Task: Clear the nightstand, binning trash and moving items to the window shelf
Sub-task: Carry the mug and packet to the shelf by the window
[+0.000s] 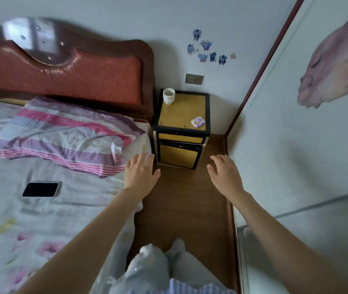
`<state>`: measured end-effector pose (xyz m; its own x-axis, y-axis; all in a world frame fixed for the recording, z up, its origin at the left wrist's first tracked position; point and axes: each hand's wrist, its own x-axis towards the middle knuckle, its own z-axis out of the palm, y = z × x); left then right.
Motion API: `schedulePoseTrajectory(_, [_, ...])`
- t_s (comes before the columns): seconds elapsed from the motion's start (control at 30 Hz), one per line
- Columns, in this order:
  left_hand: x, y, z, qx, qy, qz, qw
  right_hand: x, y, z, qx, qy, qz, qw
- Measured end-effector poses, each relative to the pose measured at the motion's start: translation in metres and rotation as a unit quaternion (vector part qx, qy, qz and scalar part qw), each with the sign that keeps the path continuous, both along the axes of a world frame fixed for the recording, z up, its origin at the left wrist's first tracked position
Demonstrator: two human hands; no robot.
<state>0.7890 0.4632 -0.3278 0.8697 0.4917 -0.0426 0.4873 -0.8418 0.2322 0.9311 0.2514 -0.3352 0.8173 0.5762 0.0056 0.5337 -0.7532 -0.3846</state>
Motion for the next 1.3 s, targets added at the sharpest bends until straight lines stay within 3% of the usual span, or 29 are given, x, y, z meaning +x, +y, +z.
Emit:
schedulePoseTrajectory(0.9, [0.303, 0.217, -0.057, -0.074, 0.042, -0.006, 0.996, 0.289, 0.210, -0.065, 0.017, 0.063, -0.018, 0.998])
schedulePoseTrajectory(1.3, [0.380, 0.234, -0.093, -0.082, 0.066, 0.084, 0.991, 0.421, 0.241, -0.125, -0.083, 0.148, 0.039, 0.985])
